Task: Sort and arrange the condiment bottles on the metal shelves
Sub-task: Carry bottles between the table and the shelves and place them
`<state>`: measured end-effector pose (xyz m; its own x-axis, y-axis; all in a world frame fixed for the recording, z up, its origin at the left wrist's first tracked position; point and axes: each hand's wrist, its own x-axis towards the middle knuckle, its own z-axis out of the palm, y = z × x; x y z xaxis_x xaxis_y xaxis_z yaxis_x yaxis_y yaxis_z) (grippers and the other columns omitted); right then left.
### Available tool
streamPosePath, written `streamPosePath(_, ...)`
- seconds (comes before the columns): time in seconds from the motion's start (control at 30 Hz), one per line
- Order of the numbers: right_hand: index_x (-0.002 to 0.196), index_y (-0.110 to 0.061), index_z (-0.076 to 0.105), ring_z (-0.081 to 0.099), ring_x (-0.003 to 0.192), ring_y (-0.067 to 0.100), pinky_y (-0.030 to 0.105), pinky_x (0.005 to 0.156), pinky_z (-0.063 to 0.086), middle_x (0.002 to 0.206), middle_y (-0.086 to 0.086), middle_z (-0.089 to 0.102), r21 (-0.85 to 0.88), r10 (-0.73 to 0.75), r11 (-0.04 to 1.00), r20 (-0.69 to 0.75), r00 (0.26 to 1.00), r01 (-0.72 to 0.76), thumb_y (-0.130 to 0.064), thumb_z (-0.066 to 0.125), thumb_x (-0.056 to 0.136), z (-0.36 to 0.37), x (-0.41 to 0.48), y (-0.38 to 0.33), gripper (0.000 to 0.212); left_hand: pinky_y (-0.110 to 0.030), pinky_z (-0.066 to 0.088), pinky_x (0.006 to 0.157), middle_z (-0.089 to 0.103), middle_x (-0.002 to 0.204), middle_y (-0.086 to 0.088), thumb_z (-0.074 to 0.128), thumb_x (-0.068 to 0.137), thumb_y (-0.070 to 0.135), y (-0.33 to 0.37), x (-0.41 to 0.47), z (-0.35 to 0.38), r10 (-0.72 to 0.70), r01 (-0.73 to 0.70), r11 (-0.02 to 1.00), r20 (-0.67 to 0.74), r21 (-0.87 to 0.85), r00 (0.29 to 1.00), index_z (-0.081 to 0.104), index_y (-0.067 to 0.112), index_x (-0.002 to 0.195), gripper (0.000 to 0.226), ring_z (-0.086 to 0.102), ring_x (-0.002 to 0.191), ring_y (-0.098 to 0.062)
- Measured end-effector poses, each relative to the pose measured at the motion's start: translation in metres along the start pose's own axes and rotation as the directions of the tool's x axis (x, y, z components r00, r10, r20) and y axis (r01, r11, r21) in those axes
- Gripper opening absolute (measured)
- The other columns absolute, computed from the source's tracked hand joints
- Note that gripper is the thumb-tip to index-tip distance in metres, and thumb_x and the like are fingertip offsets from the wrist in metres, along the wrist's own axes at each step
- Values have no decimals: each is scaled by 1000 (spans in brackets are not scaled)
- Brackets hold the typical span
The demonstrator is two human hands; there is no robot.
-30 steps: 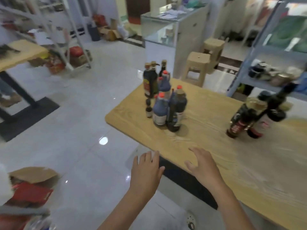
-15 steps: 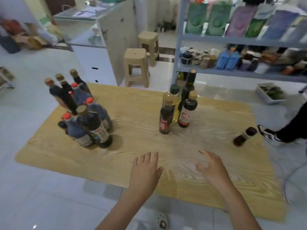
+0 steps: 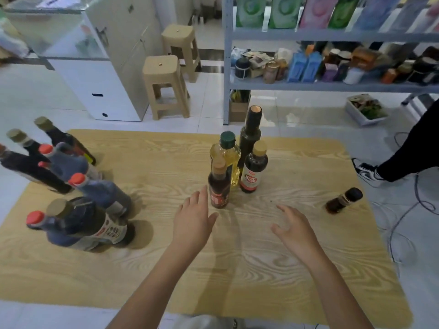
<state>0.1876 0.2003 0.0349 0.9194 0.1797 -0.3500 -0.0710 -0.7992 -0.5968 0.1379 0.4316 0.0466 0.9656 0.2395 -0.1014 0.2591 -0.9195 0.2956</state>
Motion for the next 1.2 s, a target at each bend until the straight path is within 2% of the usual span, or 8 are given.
streamPosePath(0.13, 144, -26, 31, 31, 136, 13, 30, 108, 28, 148, -5, 35, 61, -15, 998, -32, 999, 17, -29, 66, 86, -4, 41, -24, 68, -34, 42, 100, 37, 148, -1, 58, 89, 43, -9, 43, -6, -3, 9, 987, 38, -160, 999, 14, 20, 150, 79, 40, 132, -20)
streamPosePath(0.27, 146, -25, 28, 34, 135, 13, 35, 109, 32, 147, -5, 37, 167, -34, 984, -128, 991, 55, -25, 73, 80, 1, 85, -48, 80, -29, 35, 104, 46, 143, 4, 75, 77, 35, -14, 75, -3, 9, 42, 908, 120, -416, 993, 34, 24, 143, 78, 41, 131, -15)
streamPosePath(0.43, 133, -20, 40, 51, 117, 12, 24, 92, 36, 126, -6, 55, 382, 46, 924, -153, 987, 16, -19, 81, 70, 14, 133, -63, 75, -23, 34, 101, 52, 135, 7, 80, 73, 23, -17, 90, 10, 77, 15, 843, 149, -537, 986, 43, 24, 136, 72, 44, 125, -11)
streamPosePath(0.5, 129, -21, 42, 53, 112, 11, 22, 90, 37, 121, -7, 57, 406, 70, 914, -159, 985, 1, -19, 83, 67, 19, 143, -61, 75, -26, 38, 101, 54, 131, 6, 82, 70, 20, -20, 95, 15, 95, 14, 828, 164, -560, 982, 44, 23, 133, 74, 47, 122, -12)
streamPosePath(0.63, 117, -20, 50, 54, 94, 0, 4, 77, 36, 103, -14, 59, 398, 31, 916, -164, 986, 38, -17, 87, 62, 14, 143, -56, 67, -25, 42, 92, 59, 122, 6, 84, 66, 16, -20, 99, 20, 97, 33, 810, 189, -586, 977, 44, 23, 126, 72, 53, 114, -12)
streamPosePath(0.77, 116, -15, 56, 58, 100, 10, 21, 87, 43, 103, -8, 62, 346, -15, 936, -130, 991, 59, -17, 91, 54, 6, 132, -47, 71, -29, 47, 82, 64, 112, 5, 86, 63, 18, -18, 97, 15, 92, 29, 830, 189, -557, 978, 45, 23, 117, 68, 59, 103, -15)
streamPosePath(0.97, 116, -19, 56, 56, 103, 12, 26, 89, 43, 103, -9, 60, 254, -17, 967, -88, 996, 39, -24, 91, 52, 12, 95, -35, 74, -35, 50, 77, 64, 100, 9, 87, 57, 27, -11, 59, 11, 42, 57, 881, 199, -469, 979, 44, 26, 108, 67, 61, 93, -16)
streamPosePath(1.2, 120, -24, 55, 56, 108, 15, 27, 88, 42, 114, -6, 63, 156, -94, 984, 20, 995, 90, -32, 90, 52, 23, 31, -11, 77, -22, 43, 67, 58, 92, 21, 86, 58, 29, 1, -32, 26, -4, 82, 880, 165, -467, 986, 43, 31, 106, 64, 61, 93, -10)
